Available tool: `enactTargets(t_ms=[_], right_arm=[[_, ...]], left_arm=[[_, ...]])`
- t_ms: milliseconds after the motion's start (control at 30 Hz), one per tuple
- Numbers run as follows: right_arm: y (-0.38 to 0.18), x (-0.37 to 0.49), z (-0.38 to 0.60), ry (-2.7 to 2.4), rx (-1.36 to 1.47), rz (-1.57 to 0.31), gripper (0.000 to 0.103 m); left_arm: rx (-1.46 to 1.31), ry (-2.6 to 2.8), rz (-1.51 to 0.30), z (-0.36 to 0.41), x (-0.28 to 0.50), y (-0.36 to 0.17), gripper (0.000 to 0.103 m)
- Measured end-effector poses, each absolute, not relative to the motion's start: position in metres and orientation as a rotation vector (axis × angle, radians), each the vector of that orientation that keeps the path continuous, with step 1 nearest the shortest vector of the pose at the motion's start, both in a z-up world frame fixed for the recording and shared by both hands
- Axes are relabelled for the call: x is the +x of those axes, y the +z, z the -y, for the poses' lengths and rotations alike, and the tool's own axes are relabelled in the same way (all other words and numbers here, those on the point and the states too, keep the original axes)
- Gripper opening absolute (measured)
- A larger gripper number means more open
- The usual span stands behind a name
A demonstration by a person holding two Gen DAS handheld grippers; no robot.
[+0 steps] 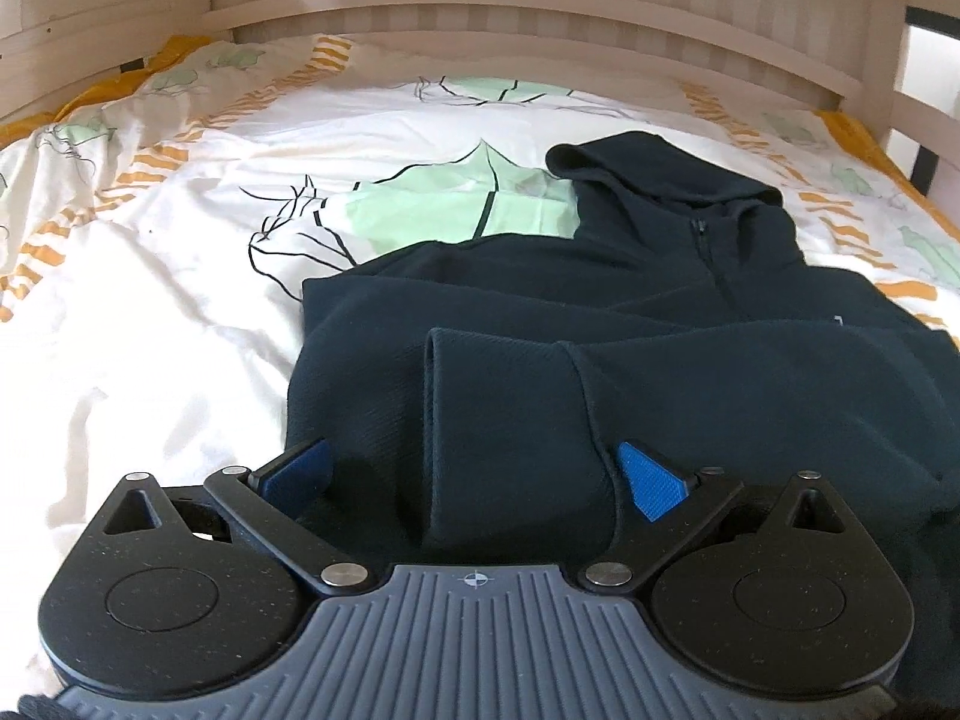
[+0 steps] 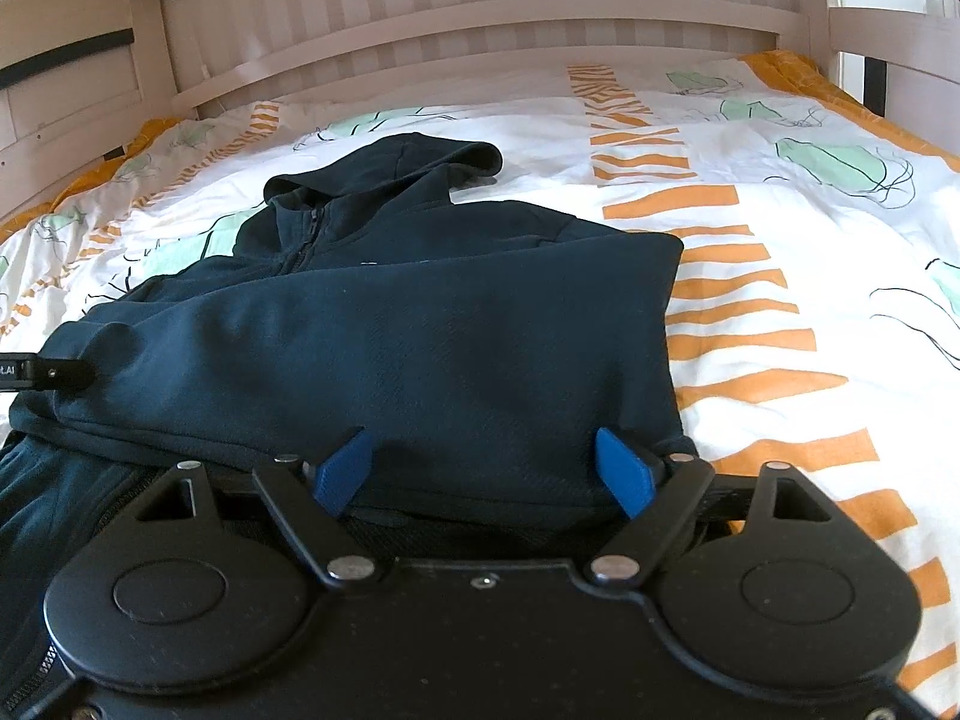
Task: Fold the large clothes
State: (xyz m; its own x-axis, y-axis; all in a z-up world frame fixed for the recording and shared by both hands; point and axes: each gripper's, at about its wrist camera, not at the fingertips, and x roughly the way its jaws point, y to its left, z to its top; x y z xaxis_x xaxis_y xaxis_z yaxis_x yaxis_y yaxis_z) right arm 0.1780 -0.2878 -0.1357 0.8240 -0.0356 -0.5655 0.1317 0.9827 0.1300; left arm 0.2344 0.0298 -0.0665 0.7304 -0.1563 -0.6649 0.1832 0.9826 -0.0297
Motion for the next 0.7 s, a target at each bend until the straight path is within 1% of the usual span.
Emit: enactTargets(t_ms=[133, 233, 700], right_arm=[[-0.136, 0.178, 0.288, -0.089, 0.166, -0.596, 0.083], [-0.136, 0.178, 0.286, -0.091, 0.162, -0.595, 0.084], [-0.140, 0.179, 0.279, -0.103, 0.125, -0.588, 0.087]], left_arm=[[0.111, -0.206, -0.726, -0.025, 0.234, -0.078, 0.103], [0.113, -0.210, -0.695, -0.025, 0.232, -0.089, 0.103], [0.121, -0.197, -0.671, -0.023, 0.231, -0.096, 0.103]])
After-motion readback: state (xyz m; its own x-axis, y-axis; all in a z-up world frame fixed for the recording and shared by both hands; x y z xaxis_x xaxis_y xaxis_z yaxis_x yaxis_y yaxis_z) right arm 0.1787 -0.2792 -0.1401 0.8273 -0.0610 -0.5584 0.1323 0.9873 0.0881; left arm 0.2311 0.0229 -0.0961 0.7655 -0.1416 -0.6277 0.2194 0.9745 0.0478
